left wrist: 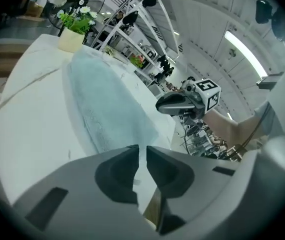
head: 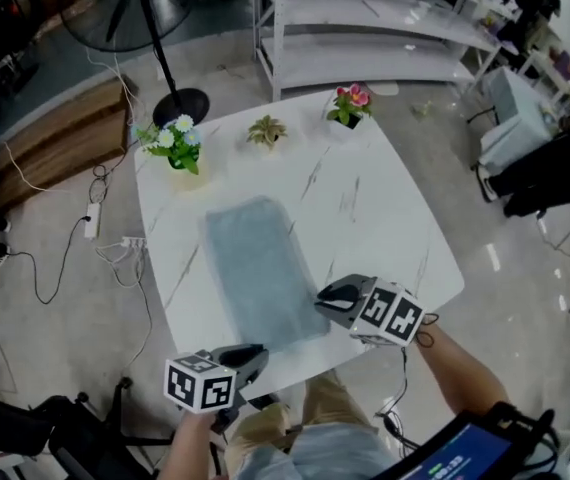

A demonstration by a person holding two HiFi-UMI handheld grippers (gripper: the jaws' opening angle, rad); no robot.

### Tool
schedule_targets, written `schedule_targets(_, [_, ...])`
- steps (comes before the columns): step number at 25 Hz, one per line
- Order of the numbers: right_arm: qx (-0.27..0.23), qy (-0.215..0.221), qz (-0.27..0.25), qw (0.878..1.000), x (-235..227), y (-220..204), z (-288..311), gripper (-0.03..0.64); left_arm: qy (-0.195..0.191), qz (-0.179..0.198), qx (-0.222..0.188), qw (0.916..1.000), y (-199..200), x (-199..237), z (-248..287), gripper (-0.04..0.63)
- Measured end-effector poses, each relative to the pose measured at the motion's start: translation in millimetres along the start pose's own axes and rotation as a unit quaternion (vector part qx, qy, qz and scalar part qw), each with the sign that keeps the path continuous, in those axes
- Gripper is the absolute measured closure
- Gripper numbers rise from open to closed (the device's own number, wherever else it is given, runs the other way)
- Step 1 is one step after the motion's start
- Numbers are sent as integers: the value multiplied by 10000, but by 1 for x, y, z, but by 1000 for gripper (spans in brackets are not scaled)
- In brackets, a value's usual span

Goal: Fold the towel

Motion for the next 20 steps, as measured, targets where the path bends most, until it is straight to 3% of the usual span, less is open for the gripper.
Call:
schedule_targets(6, [-257, -94, -323, 9991, -75, 89, -18, 469, 138, 277, -412, 9987, 45, -33, 1, 520])
schedule_targets(12, [319, 746, -483, 9955, -148, 131, 48, 367, 396, 334, -201, 9985, 70, -37, 47, 509])
schedule_targets(16, [1127, 1667, -1031, 9741, -182, 137, 117, 321, 658, 283, 101, 9974, 70, -24, 76, 502])
schedule_targets(20, [1904, 2525, -1041, 9430, -198, 134, 174, 304, 836, 69, 162, 9963, 70, -14, 88, 500])
Point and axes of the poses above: the fingertips, and each gripper's own axes: z forward along the fingers, x to its left, y out of its top, the point moved 9 cm from there along -z, backward along the fingers, and after that the axes turned 11 degrees about -x, right-handed, at the moved point
